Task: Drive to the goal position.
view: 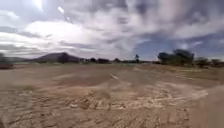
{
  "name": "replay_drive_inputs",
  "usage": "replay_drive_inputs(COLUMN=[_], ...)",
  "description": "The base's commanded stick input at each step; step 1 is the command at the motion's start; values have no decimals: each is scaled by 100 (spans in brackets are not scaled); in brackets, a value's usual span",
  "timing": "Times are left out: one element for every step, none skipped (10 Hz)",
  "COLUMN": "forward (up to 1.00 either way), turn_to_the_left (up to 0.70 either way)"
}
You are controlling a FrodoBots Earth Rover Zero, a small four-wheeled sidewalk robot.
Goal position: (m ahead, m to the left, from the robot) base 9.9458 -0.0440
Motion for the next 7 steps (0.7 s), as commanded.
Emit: replay_drive_inputs(forward=[100, 100, 100, 100, 100, 100, 100], turn_to_the_left=[0, 0, 0, 0, 0, 0, 0])
